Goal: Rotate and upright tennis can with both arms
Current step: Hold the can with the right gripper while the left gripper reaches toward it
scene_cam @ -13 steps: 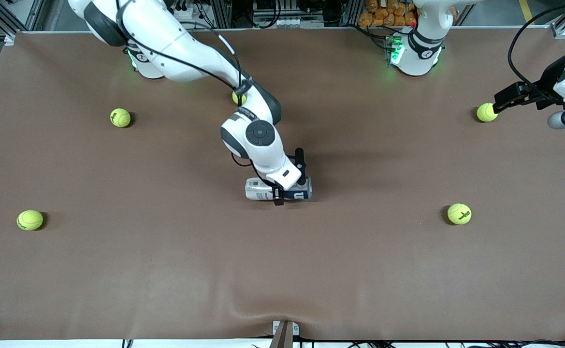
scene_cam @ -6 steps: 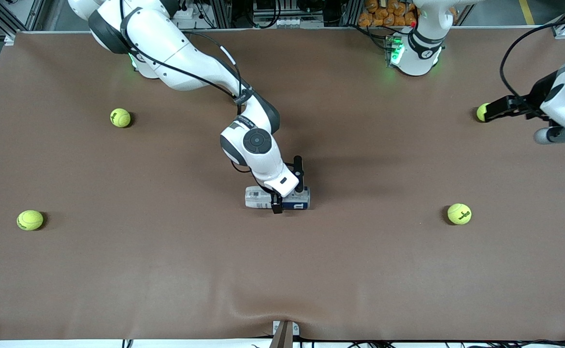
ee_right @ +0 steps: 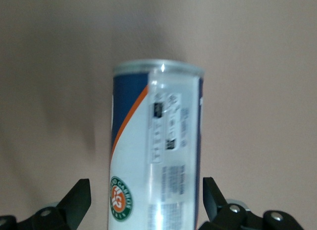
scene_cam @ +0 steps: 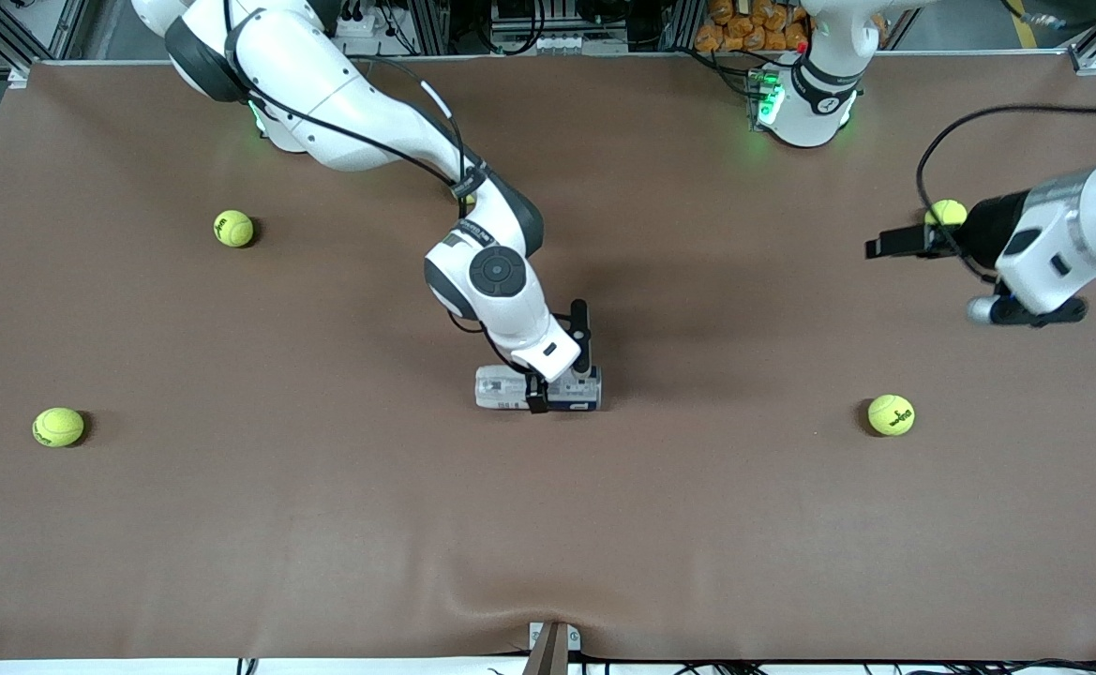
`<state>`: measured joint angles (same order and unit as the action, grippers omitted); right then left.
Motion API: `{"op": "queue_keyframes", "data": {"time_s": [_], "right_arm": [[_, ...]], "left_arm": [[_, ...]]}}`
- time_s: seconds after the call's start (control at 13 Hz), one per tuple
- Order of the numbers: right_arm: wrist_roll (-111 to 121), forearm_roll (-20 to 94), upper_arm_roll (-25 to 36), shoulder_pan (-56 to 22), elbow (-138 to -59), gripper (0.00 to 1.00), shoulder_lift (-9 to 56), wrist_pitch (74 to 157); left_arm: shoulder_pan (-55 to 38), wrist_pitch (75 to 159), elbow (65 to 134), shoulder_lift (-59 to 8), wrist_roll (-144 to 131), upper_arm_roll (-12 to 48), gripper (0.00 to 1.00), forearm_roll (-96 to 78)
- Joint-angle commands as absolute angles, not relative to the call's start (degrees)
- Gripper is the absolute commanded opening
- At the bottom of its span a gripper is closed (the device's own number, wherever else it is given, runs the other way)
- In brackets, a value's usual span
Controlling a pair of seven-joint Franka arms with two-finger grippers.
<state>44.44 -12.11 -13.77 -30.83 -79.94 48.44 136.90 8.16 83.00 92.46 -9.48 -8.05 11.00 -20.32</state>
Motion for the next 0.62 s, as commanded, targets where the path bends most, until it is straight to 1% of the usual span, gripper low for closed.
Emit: {"op": "queue_keyframes", "data": {"time_s": [0.0,0.08,0.31,0.54], "right_arm": [[45.26,-12.39,-17.92,-26.03,-80.68,1.0,45.88,134.21],[45.26,-12.39,-19.84,-24.01,-80.68,1.0,45.7,133.34],[45.18,-12.39,-25.47,-17.25,-80.68,1.0,45.7,131.31],[44.65,-12.39,-28.38,-12.5,-80.68,1.0,45.62,130.25]], "left_arm": [[8.53,90.49,99.73,-9.93,-7.03,11.78,1.0,-27.21],[8.35,91.22,100.89,-12.11,-6.86,11.86,1.0,-30.29],[7.3,91.75,100.72,-17.48,-6.86,11.87,1.0,-38.12],[4.5,96.57,101.34,-21.35,-6.86,11.87,1.0,-44.19]]}}
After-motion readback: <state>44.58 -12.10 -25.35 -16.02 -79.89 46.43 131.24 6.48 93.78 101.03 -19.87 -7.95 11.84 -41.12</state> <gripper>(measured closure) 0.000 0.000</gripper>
